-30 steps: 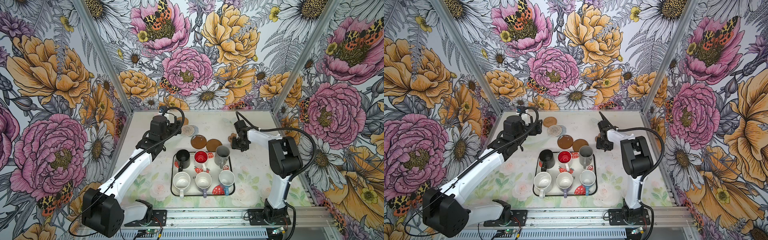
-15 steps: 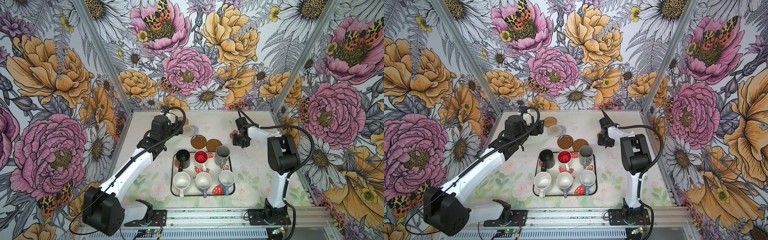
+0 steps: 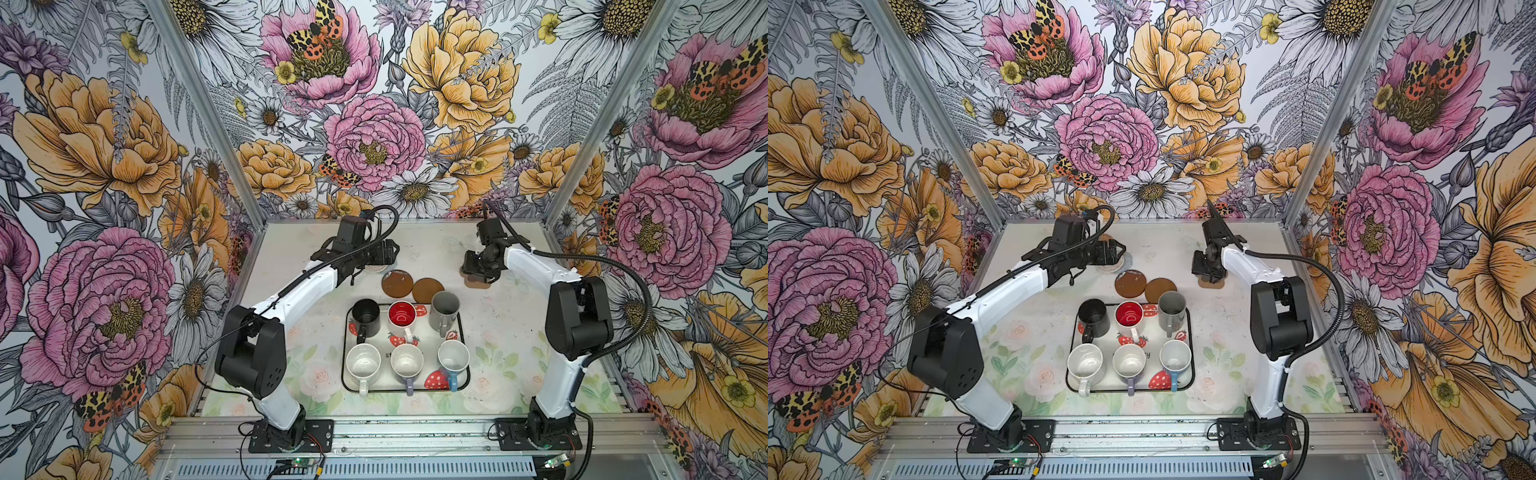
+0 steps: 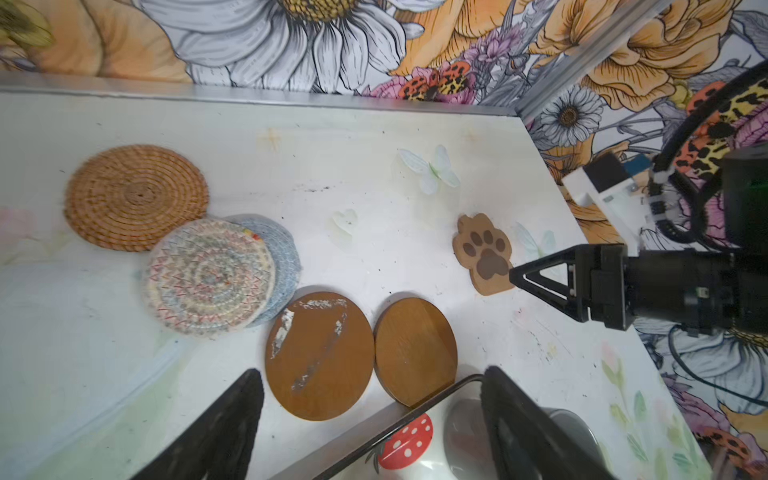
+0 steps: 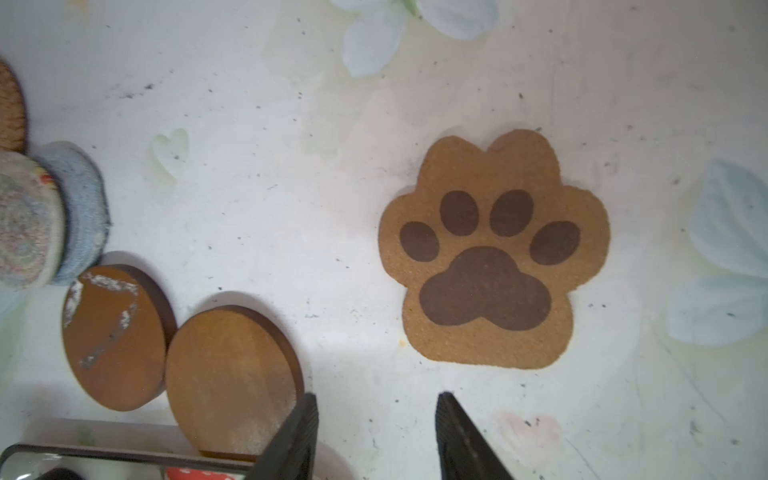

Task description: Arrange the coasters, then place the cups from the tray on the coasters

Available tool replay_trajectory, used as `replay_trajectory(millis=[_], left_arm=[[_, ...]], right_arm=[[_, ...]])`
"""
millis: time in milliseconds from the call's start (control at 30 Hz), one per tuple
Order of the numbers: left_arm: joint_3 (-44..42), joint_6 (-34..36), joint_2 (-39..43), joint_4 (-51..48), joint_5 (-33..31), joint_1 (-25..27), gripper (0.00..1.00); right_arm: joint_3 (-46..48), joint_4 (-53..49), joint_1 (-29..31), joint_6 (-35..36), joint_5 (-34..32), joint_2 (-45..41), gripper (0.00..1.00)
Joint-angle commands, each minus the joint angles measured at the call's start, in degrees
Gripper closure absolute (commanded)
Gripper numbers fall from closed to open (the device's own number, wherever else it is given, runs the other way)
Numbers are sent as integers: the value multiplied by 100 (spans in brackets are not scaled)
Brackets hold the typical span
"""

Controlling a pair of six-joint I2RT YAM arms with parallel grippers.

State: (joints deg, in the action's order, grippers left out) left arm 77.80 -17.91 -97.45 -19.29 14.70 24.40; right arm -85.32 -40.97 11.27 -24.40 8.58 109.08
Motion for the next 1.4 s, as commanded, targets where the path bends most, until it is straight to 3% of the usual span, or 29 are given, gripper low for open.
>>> replay_trajectory(millis=[0,200,500,667,1367], left_arm=[[515,-121,-458,-446,916,59,18],[1375,184,-1454,-1386,1274,243,19],[1603,197,-2121,-1654,1627,387,25],[1720,193,-2388,-1767,1617,449,25],[1959,3,-3091,-1824,1750,635,34]], right_arm=[[-135,10,60,61,556,13,52],[-154,53,129,67,873,340,52],[-218,202,255,54,1107,704,51],[-257,331,265,-3,1396,878,51],[-136,488,333,-82,1550,1014,51]])
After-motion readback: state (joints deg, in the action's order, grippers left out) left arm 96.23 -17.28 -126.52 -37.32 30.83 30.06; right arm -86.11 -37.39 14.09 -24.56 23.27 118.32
